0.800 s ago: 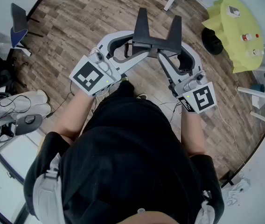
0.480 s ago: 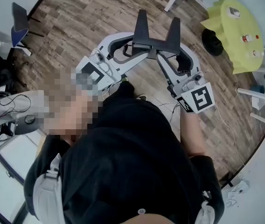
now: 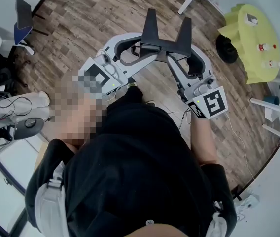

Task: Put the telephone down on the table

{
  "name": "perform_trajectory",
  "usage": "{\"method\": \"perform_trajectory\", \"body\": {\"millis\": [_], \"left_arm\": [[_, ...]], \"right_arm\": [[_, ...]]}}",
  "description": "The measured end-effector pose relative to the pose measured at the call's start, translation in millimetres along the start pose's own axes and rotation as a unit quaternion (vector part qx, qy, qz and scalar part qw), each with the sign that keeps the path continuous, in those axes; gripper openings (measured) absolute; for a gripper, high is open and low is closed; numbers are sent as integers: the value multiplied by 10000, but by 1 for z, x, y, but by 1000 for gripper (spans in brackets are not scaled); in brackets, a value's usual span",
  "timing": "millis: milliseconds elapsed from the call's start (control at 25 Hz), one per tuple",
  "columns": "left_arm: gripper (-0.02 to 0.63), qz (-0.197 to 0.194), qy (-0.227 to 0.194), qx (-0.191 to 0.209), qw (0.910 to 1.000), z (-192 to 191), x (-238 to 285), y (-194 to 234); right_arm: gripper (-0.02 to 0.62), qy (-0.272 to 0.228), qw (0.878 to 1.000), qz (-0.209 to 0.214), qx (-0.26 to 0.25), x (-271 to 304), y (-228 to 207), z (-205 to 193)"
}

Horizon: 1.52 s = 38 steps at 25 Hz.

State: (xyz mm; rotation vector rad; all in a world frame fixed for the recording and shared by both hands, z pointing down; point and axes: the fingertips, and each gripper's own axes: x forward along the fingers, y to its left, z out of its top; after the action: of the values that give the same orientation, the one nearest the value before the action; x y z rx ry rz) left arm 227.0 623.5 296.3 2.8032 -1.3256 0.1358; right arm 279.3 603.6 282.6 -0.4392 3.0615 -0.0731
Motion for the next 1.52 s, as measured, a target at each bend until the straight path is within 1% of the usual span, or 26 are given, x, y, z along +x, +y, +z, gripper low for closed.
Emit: {"method": "perform_trajectory", "body": {"millis": [360, 720, 920, 1200, 1400, 1520], "left_arm": [[212, 130, -163, -60, 9998, 1, -17, 44], [212, 77, -90, 44, 9999, -6, -35, 89], [212, 70, -106, 61, 9999, -4, -37, 109], [212, 143, -89, -3, 9999, -6, -23, 132], [212, 296, -24, -45, 9995, -9, -10, 154], [212, 417, -91, -64, 9991, -3, 2, 172]], "right_arm": [[227, 54, 9999, 131, -24, 48, -1, -3], [227, 47, 9999, 155, -29, 96, -3, -7], [227, 38, 9998, 168, -61, 115, -10, -6], [227, 63, 9996, 258, 25, 132, -32, -10], [227, 92, 9990, 424, 80, 148, -54, -12], [227, 95, 9986, 517, 69, 160, -72, -10]]}}
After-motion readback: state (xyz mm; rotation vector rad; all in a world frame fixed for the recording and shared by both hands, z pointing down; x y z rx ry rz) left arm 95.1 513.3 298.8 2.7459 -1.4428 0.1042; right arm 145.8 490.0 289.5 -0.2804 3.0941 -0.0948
